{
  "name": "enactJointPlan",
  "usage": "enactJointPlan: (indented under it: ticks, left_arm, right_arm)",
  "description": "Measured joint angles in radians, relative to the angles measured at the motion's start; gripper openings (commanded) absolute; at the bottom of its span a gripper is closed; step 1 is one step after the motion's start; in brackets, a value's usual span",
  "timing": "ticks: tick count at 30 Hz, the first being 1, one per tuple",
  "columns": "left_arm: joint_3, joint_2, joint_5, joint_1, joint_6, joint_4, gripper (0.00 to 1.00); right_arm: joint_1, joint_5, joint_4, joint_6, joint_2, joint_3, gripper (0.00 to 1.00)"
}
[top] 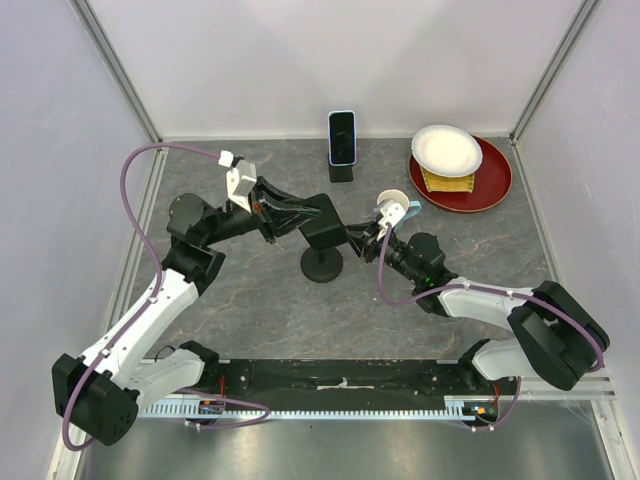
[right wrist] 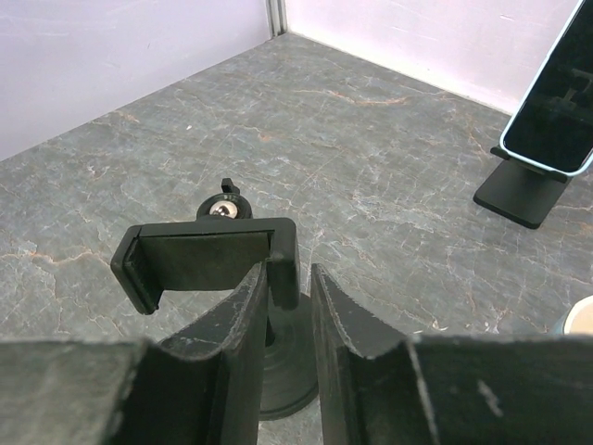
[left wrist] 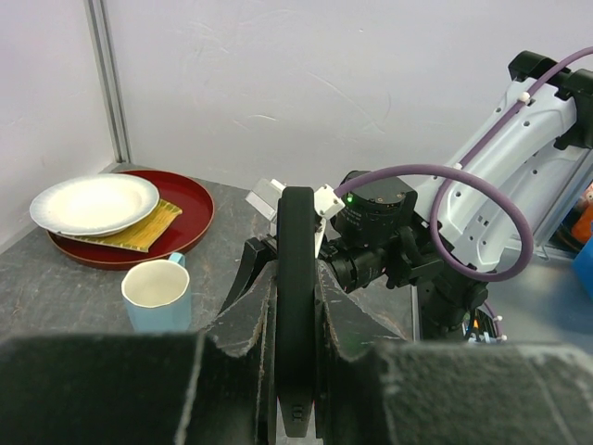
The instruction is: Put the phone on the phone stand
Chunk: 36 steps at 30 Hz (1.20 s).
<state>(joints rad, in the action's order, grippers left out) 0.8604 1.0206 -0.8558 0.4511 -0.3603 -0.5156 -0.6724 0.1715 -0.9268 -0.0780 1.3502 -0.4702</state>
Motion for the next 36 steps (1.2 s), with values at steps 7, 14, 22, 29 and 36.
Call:
enactJointPlan:
  ticks: [7,14,22,29,36]
  left_arm:
    - [0.0,0.006,-0.002,0.0,-0.01,-0.012,0.02]
    - [0.0,0.055,-0.045,0.001,-0.017,-0.04,0.02]
    - [0.0,0.196,-0.183,0.005,-0.057,-0.138,0.02]
    - [0.0,0.283,-0.293,0.009,-0.097,-0.366,0.02]
    - [0.015,0.497,-0.392,0.011,-0.278,-0.656,0.02]
  right_arm:
    - [0.0,0.016,-0.001,0.003,0.008,-0.005,0.1]
    - [0.001,0.051,0.017,0.028,0.036,-0.047,0.0]
    - [0.073,0.203,0.016,0.005,0.074,-0.074,0.0]
    - [0.124,0.332,-0.032,-0.039,0.14,-0.11,0.0]
    - [0.146,0.419,-0.07,-0.076,0.206,-0.152,0.0]
